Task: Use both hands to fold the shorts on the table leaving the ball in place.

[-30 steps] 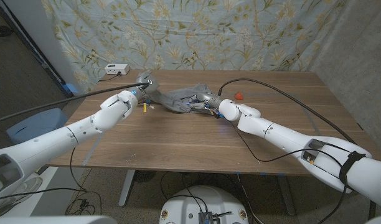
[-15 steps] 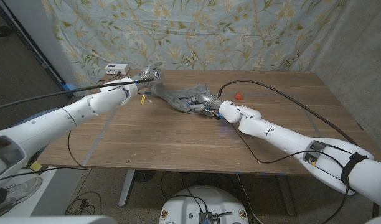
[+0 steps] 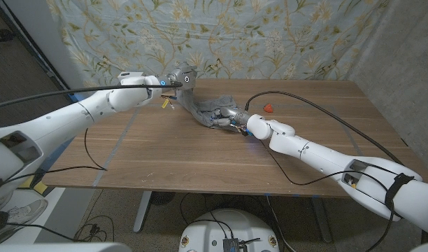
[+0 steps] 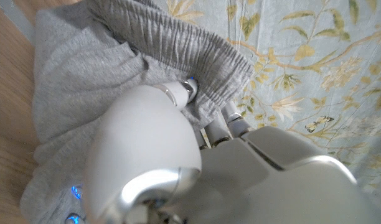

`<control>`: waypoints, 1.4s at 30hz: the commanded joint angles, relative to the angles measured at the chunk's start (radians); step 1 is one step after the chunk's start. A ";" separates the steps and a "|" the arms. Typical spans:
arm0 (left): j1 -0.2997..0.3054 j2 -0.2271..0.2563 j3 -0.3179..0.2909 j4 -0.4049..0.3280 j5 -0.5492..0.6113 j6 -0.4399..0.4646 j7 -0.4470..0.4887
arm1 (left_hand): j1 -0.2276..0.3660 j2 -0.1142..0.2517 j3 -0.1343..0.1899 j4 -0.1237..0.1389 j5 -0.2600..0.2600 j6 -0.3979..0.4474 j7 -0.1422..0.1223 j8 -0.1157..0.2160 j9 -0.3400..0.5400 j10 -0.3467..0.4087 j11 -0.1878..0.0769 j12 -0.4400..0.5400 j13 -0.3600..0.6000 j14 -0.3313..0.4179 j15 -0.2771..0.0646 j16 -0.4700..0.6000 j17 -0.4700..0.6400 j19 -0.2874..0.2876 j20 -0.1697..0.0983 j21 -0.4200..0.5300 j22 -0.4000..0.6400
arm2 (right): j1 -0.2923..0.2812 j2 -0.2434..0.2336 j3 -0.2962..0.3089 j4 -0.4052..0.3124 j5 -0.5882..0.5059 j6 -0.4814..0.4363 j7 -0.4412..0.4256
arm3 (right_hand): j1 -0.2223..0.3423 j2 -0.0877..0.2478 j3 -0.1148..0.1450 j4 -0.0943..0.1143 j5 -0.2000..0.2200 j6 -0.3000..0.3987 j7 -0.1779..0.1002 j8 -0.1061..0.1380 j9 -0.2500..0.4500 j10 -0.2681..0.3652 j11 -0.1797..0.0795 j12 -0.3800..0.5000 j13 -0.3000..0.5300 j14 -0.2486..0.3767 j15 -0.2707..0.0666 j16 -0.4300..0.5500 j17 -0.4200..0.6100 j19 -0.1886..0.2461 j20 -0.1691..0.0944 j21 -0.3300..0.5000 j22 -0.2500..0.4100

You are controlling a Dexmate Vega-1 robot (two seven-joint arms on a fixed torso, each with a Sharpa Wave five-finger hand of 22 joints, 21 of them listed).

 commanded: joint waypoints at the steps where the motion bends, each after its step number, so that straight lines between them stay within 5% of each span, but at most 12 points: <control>1: -0.131 -0.064 0.119 0.056 0.038 -0.132 0.097 | -0.014 0.000 -0.003 -0.001 0.000 -0.005 -0.002 -0.002 0.000 -0.002 0.003 -0.002 0.005 0.021 -0.168 -0.008 0.000 -0.006 -0.001 0.008 -0.002 | 0.001 0.002 -0.005 0.024 -0.008 0.029 0.006 | 0.009 0.001 0.010 -0.001 0.008 0.006 0.002 0.001 0.003 0.010 -0.002 0.003 0.002 0.007 -0.003 0.006 0.004 0.061 0.034 0.003 0.009; 24: -0.287 -0.204 0.329 0.239 0.037 -0.181 0.249 | -0.028 0.001 0.002 -0.002 0.002 -0.030 -0.009 -0.014 -0.005 -0.015 0.004 -0.023 0.009 0.010 -0.167 -0.022 -0.005 -0.016 -0.001 0.034 -0.036 | 0.004 0.001 0.000 0.055 -0.005 0.056 0.009 | 0.011 0.001 0.019 -0.009 0.006 0.013 0.004 -0.001 0.003 0.015 -0.002 0.001 0.001 0.009 -0.001 0.010 0.004 0.064 0.033 -0.001 0.009; 31: -0.313 -0.242 0.382 0.301 0.027 -0.119 0.354 | -0.049 -0.006 0.002 0.002 0.001 -0.105 -0.034 -0.050 -0.010 -0.061 -0.004 -0.065 -0.002 -0.024 -0.171 -0.045 -0.013 -0.017 -0.009 0.053 -0.071 | 0.006 0.000 0.000 0.056 -0.007 0.057 0.011 | 0.011 0.001 0.022 -0.012 0.005 0.015 0.003 -0.003 0.003 0.017 -0.002 0.001 0.001 0.009 -0.002 0.011 0.004 0.066 0.033 -0.002 0.009; 37: -0.300 -0.245 0.394 0.324 -0.007 -0.032 0.472 | -0.199 -0.043 -0.108 0.047 -0.028 -0.338 -0.081 -0.176 -0.027 -0.157 -0.006 -0.137 -0.022 -0.056 -0.172 -0.064 -0.021 0.013 -0.023 0.074 -0.118 | 0.008 -0.002 0.001 0.054 -0.008 0.055 0.016 | 0.011 0.000 0.024 -0.013 0.005 0.017 0.003 -0.003 0.003 0.019 -0.002 0.001 0.001 0.009 -0.002 0.011 0.003 0.067 0.034 -0.003 0.009; 39: -0.297 -0.245 0.396 0.328 -0.018 -0.017 0.494 | -0.312 -0.072 -0.176 0.090 -0.026 -0.475 -0.085 -0.225 -0.034 -0.240 -0.005 -0.163 -0.031 -0.091 -0.166 -0.080 -0.030 0.040 -0.035 0.059 -0.125 | 0.010 -0.002 0.000 0.053 -0.011 0.054 0.016 | 0.010 0.000 0.024 -0.013 0.005 0.017 0.003 -0.003 0.003 0.018 -0.002 0.000 0.001 0.009 -0.002 0.011 0.003 0.067 0.033 -0.004 0.009; 42: -0.290 -0.241 0.396 0.334 -0.027 0.015 0.530 | -0.421 -0.118 -0.236 0.136 -0.015 -0.557 -0.079 -0.229 -0.039 -0.331 -0.001 -0.173 -0.040 -0.143 -0.156 -0.101 -0.038 0.053 -0.036 0.029 -0.128 | 0.012 0.000 0.000 0.057 -0.010 0.057 0.018 | 0.010 0.000 0.025 -0.014 0.005 0.017 0.002 -0.004 0.003 0.019 -0.001 0.000 0.001 0.009 -0.003 0.012 0.003 0.066 0.034 -0.005 0.009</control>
